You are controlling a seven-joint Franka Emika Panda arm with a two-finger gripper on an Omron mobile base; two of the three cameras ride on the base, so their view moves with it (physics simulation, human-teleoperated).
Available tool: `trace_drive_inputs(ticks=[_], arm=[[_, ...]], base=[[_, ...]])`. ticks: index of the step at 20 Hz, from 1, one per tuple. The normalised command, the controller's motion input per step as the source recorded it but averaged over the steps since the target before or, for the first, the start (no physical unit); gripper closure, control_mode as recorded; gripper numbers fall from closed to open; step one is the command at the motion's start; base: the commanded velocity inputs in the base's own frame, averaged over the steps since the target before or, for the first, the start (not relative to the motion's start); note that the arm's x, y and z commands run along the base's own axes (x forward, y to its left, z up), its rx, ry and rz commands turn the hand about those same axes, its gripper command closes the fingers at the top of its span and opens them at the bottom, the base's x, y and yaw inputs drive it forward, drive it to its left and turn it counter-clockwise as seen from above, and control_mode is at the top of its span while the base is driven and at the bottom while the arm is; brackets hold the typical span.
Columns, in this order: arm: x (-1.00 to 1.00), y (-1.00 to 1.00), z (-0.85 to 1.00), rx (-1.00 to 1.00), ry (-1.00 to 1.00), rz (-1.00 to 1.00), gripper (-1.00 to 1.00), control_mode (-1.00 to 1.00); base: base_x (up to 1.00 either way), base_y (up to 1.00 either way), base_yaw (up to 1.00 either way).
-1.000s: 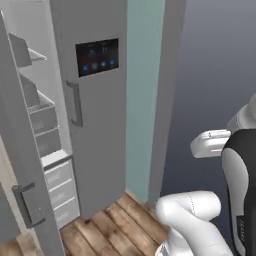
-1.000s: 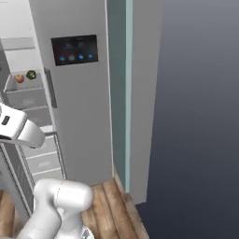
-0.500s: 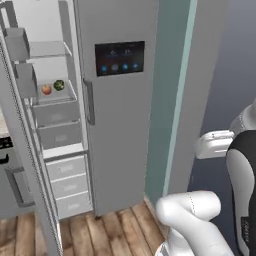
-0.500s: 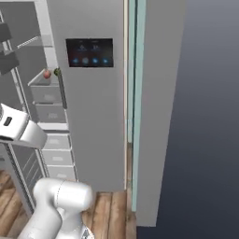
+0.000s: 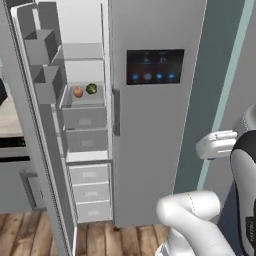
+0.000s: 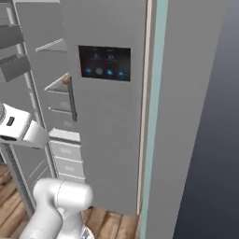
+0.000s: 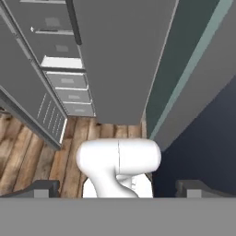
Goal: Take the mushroom, peach, and broccoli from the freezer and place them in the bowl on the counter.
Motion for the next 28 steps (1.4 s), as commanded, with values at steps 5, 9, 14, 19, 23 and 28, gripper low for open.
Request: trace_drive_inputs(ticks=[5, 9, 14, 19, 23, 28], arm=[[0.00, 0.00, 0.00, 0.00, 0.00, 0.00, -1.00, 1.00], [0.00, 0.00, 0.00, 0.00, 0.00, 0.00, -1.00, 1.00], [0.00, 0.00, 0.00, 0.00, 0.00, 0.00, -1.00, 1.00], [0.00, 0.00, 0.00, 0.00, 0.00, 0.00, -1.00, 1.00], [0.00, 0.00, 0.00, 0.00, 0.00, 0.00, -1.00, 1.00], [0.00, 0.00, 0.00, 0.00, 0.00, 0.00, -1.00, 1.00]], base=[[0.65, 0.00, 0.27], [0.61, 0.00, 0.13], [0.56, 0.00, 0.06], [0.43, 0.14, 0.00], [0.42, 0.42, 0.00], [0.27, 0.41, 0.00]])
